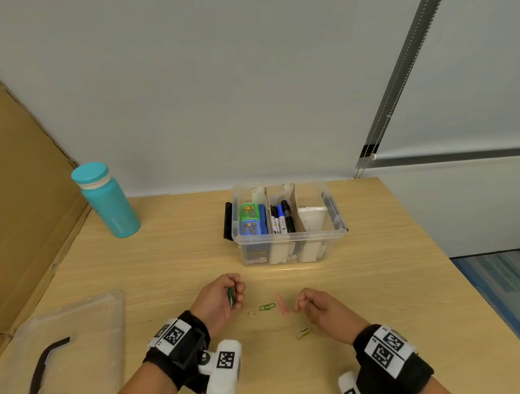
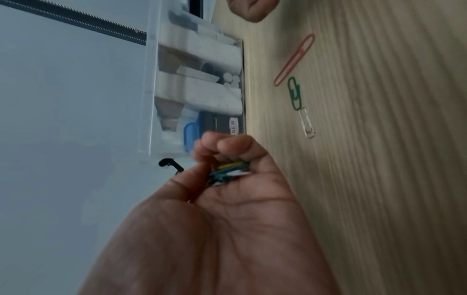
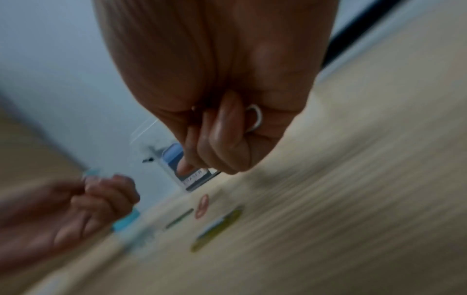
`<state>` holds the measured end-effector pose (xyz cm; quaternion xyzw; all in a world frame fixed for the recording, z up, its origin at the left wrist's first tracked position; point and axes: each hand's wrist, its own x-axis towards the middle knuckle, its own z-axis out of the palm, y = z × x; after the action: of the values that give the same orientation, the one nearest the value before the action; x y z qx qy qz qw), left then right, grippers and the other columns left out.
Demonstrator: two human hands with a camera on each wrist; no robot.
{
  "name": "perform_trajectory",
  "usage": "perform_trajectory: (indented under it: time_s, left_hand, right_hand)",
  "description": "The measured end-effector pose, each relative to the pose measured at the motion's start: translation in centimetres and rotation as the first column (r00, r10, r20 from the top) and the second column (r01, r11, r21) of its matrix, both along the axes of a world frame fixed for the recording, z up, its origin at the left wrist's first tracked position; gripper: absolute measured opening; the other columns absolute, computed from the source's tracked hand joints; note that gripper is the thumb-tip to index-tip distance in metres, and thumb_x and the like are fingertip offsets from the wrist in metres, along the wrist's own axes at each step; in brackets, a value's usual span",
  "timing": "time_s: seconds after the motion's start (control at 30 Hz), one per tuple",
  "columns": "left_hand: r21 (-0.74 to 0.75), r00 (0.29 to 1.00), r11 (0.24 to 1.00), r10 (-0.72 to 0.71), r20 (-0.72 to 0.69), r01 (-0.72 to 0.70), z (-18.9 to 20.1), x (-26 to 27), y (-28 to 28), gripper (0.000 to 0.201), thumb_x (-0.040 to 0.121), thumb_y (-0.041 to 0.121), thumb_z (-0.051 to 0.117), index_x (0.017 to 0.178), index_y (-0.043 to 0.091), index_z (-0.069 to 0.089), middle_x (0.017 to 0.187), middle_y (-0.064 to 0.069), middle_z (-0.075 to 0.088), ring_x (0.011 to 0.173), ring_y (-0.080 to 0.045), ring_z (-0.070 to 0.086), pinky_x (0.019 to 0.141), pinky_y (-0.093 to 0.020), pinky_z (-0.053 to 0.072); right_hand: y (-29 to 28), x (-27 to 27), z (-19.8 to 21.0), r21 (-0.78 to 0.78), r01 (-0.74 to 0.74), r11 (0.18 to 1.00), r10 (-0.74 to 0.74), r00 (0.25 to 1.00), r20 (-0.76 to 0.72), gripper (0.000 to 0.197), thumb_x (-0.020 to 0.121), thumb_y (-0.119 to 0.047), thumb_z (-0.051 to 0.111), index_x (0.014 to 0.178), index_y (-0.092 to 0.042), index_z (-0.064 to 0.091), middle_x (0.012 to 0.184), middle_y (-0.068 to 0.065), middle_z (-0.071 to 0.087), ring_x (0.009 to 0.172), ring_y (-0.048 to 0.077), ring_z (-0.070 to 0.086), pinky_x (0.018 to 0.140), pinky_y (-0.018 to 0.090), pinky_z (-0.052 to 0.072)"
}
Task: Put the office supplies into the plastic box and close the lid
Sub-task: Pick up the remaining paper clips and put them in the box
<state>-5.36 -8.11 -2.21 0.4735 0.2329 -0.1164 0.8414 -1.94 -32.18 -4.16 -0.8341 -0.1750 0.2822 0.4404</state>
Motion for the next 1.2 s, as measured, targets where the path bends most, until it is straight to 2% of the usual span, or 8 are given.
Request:
perform_trajectory:
  time_s: [0.13, 0.23, 0.3, 0.5, 0.7, 0.87, 1.03, 1.2]
  left_hand:
    - [0.420, 0.983, 0.888, -0.173, -0.070, 0.186, -1.3, 0.3, -0.2, 0.023, 0.093, 0.015, 0.041, 0.071, 0.015, 0.046, 0.057, 0.002, 0.038, 0.045, -0.010, 0.032, 0.043, -0.025, 0.029]
    - [0.867, 0.872, 0.350, -0.457, -0.173, 0.355, -2.0, 0.0, -0.5, 0.015, 0.087, 0.031, 0.062, 0.083, 0.019, 0.055, 0.079, 0.006, 0.055, 0.067, -0.007, 0.048, 0.065, -0.025, 0.042]
    - [0.910, 0.820, 0.144, -0.505, -0.271, 0.390, -2.2, -0.3, -0.8, 0.020, 0.083, 0.035, 0.067, 0.088, 0.024, 0.052, 0.079, 0.012, 0.051, 0.070, -0.002, 0.046, 0.063, -0.017, 0.037]
    - [0.931, 0.761, -0.098, -0.550, -0.345, 0.351, -1.7, 0.0, -1.4, 0.005, 0.091, 0.026, 0.053, 0.088, 0.024, 0.049, 0.069, 0.017, 0.043, 0.070, -0.008, 0.047, 0.056, -0.010, 0.032]
    - [0.895, 0.710, -0.158, -0.558, -0.430, 0.418, -2.0, 0.0, -1.5, 0.005, 0.091, 0.025, 0.048, 0.091, 0.021, 0.045, 0.069, 0.014, 0.042, 0.077, -0.013, 0.049, 0.071, -0.021, 0.038]
    - [0.926, 0.772, 0.136, -0.601, -0.206, 0.353, -1.3, -0.5, -0.7, 0.013, 0.098, 0.025, 0.042, 0.092, 0.014, 0.045, 0.073, 0.009, 0.046, 0.060, -0.001, 0.040, 0.057, -0.012, 0.035]
    - [0.535, 0.948, 0.814, -0.310, 0.074, 0.225, 0.2, -0.3, -0.3, 0.016, 0.098, 0.015, 0.046, 0.088, 0.010, 0.057, 0.070, 0.006, 0.055, 0.048, -0.002, 0.036, 0.051, -0.016, 0.031]
    - [0.085, 0.992, 0.993, -0.089, 0.092, 0.082, 0.5, 0.5, -0.5, 0.022, 0.096, 0.003, 0.041, 0.109, 0.006, 0.058, 0.073, 0.000, 0.055, 0.054, -0.008, 0.039, 0.049, -0.020, 0.030]
  right_hand:
    - [-1.1, -0.5, 0.1, -0.315, -0.212, 0.925, 0.264, 0.956, 0.131, 0.007, 0.087, -0.035, 0.060, 0.087, -0.035, 0.052, 0.081, -0.014, 0.056, 0.074, 0.005, 0.052, 0.073, 0.026, 0.043]
    - [-0.8, -0.6, 0.2, -0.446, -0.245, 0.861, 0.347, 0.924, 0.162, 0.018, 0.083, -0.042, 0.064, 0.094, -0.034, 0.052, 0.083, -0.021, 0.051, 0.082, 0.006, 0.050, 0.072, 0.026, 0.039]
    - [-0.1, -0.5, 0.4, -0.486, -0.232, 0.842, 0.369, 0.906, 0.207, 0.011, 0.087, -0.040, 0.059, 0.093, -0.033, 0.053, 0.088, -0.015, 0.055, 0.085, 0.011, 0.053, 0.072, 0.028, 0.039]
    - [1.5, -0.9, -0.1, -0.670, -0.193, 0.717, 0.465, 0.848, 0.253, 0.031, 0.094, -0.032, 0.040, 0.114, -0.011, 0.049, 0.109, 0.011, 0.062, 0.093, 0.030, 0.060, 0.070, 0.033, 0.038]
    - [1.6, -0.4, -0.1, -0.602, -0.236, 0.763, 0.390, 0.911, 0.137, 0.024, 0.090, -0.037, 0.048, 0.102, -0.016, 0.052, 0.097, 0.004, 0.056, 0.083, 0.020, 0.051, 0.075, 0.031, 0.043]
    - [0.4, 0.9, 1.2, -0.024, -0.022, 0.999, 0.018, 0.985, -0.173, 0.016, 0.097, -0.023, 0.042, 0.082, -0.016, 0.045, 0.065, -0.006, 0.041, 0.050, 0.005, 0.035, 0.049, 0.019, 0.032]
    - [0.2, 1.2, 0.9, 0.564, 0.506, 0.652, 0.017, 0.734, -0.679, 0.015, 0.083, -0.022, 0.042, 0.071, -0.012, 0.041, 0.056, 0.003, 0.026, 0.042, 0.011, 0.015, 0.036, 0.017, 0.012]
    - [1.2, 0.9, 0.2, 0.483, 0.575, 0.661, -0.100, 0.705, -0.702, 0.031, 0.099, -0.026, 0.036, 0.082, -0.008, 0.054, 0.059, 0.005, 0.039, 0.040, 0.011, 0.028, 0.031, 0.017, 0.019]
